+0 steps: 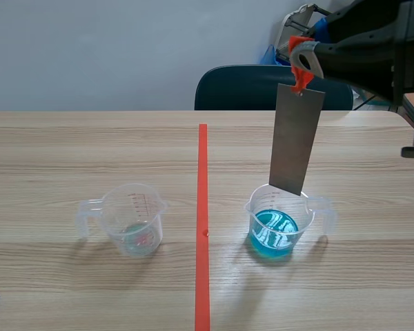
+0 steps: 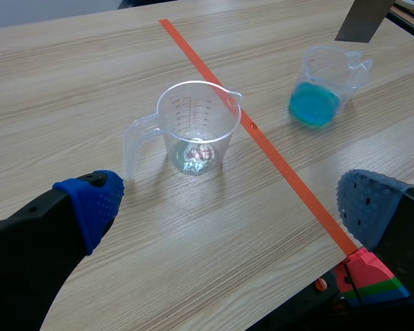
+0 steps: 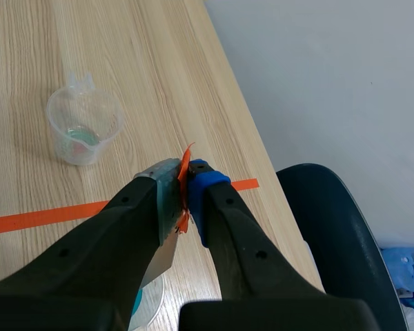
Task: Do the redox reaction experiment
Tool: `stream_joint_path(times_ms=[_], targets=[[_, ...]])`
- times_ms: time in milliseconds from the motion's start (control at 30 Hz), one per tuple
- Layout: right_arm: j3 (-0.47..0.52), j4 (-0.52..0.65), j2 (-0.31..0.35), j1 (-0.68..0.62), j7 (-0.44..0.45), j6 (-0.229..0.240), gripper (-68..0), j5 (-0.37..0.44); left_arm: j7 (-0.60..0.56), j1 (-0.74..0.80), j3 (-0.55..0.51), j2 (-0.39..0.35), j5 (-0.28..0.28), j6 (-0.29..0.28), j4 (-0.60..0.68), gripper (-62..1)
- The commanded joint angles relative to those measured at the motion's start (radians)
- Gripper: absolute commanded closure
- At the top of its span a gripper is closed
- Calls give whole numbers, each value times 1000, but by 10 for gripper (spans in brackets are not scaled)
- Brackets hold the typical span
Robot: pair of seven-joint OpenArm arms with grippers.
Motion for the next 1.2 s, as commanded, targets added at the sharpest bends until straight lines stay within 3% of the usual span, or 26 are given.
stream_joint_path(times_ms=[0,1167], targets=[[9,4,0,11,11,-4,-6,7,-16,-3,-4,8,-8,-6,21,-623],[9,4,0,11,15,-4,-6,3,-12,-23,-2,7,-7,-10,20,-623]])
